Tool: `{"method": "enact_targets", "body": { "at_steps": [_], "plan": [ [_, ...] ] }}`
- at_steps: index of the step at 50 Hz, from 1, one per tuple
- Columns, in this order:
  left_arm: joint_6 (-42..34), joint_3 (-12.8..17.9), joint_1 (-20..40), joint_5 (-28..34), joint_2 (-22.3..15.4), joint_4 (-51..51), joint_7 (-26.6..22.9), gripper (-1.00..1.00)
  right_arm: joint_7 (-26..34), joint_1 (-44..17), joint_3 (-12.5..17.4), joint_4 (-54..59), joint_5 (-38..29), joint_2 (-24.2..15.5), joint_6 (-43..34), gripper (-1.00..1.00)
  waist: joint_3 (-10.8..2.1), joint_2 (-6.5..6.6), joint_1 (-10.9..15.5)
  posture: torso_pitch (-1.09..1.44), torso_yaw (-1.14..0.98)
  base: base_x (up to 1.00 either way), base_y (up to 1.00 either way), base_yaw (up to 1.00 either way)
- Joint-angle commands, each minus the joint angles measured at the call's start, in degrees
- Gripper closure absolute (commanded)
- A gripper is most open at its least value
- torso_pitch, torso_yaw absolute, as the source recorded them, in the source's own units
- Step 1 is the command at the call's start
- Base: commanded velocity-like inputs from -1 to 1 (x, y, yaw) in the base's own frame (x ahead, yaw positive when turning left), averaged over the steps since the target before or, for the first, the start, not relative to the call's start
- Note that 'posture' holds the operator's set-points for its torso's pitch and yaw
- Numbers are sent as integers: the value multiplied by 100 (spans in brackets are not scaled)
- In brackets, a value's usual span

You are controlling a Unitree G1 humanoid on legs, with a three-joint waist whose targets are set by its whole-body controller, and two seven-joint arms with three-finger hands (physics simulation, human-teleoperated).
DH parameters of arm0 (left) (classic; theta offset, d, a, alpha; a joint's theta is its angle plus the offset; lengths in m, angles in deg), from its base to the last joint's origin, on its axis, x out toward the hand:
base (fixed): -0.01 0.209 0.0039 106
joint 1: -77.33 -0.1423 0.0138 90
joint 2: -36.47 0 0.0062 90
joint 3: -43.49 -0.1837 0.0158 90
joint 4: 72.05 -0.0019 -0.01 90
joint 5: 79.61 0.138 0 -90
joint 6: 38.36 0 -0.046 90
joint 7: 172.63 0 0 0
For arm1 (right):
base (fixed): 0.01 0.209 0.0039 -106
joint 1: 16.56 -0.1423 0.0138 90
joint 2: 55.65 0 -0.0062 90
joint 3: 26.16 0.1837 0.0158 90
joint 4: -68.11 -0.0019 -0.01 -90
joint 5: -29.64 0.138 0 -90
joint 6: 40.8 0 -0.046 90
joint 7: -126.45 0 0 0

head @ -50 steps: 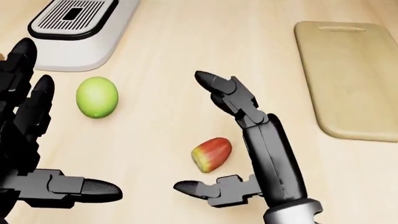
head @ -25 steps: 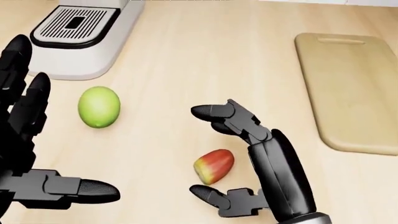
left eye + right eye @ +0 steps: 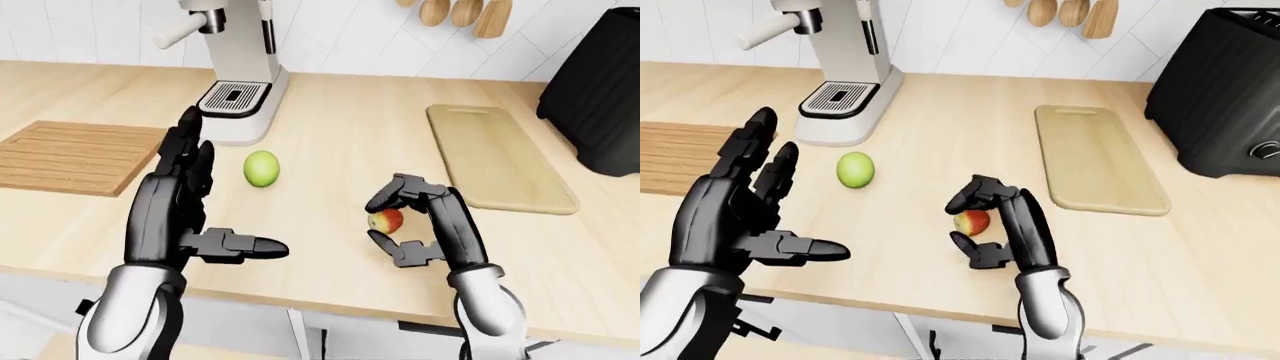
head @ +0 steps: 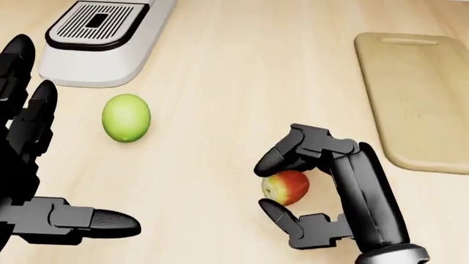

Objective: Place the lime and the date on separate cutting boards.

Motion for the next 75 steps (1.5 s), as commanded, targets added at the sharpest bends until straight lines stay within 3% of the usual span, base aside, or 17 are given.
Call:
{"method": "enact_targets", "body": {
  "at_steps": [1, 10, 14, 21, 26, 33, 40, 53, 68, 72, 75],
  "plan": [
    [156, 11, 94, -50, -34, 153, 56, -100, 67, -202, 31, -306, -55, 5, -33, 47, -93, 17, 1, 0, 0, 0, 0, 0],
    [142, 116, 141, -251, -140, 153, 150, -100, 597, -1028, 411, -770, -240, -129, -913, 47, -84, 40, -9, 0, 0, 0, 0, 0],
    [146, 228, 165, -596, -323, 152, 371, -100, 666, -1498, 817, -516, -89, -329, -1110, 50, -77, 46, -16, 0, 0, 0, 0, 0],
    [227, 189, 93, -1186, -631, 152, 905, -100, 680, -2758, 1580, 181, 175, -1153, -1638, 48, -71, 46, -17, 0, 0, 0, 0, 0],
    [275, 202, 48, -1449, -758, 153, 1109, -100, 313, -3318, 1837, 1136, 569, -1648, -1551, 45, -49, 45, -22, 0, 0, 0, 0, 0],
    [366, 74, -97, -1293, -702, 153, 1024, -100, -599, -3984, 1790, 3246, 420, -2114, -455, 46, -62, 37, -35, 0, 0, 0, 0, 0],
    [324, 203, -70, -1226, -571, 153, 839, -100, -1114, -4572, 1779, 4684, 321, -2388, 88, 50, -54, 36, -17, 0, 0, 0, 0, 0],
    [388, 213, -124, -1279, -563, 153, 828, -100, -1765, -4920, 1812, 5972, 270, -2701, 254, 54, -52, -17, 5, 0, 0, 0, 0, 0],
    [468, 282, -165, -1953, -914, 153, 1375, -100, -2461, -5038, 1730, 7445, 304, -2786, 931, 56, -59, -13, 23, 0, 0, 0, 0, 0],
    [475, 257, -156, -2085, -992, 153, 1507, -100, -2534, -5069, 1721, 7615, 308, -2817, 1000, 47, -74, -18, 24, 0, 0, 0, 0, 0],
    [494, 273, -166, -2160, -1037, 153, 1562, -100, -2534, -5053, 1719, 7609, 313, -2819, 989, 17, -67, -10, 32, 0, 0, 0, 0, 0]
  ]
}}
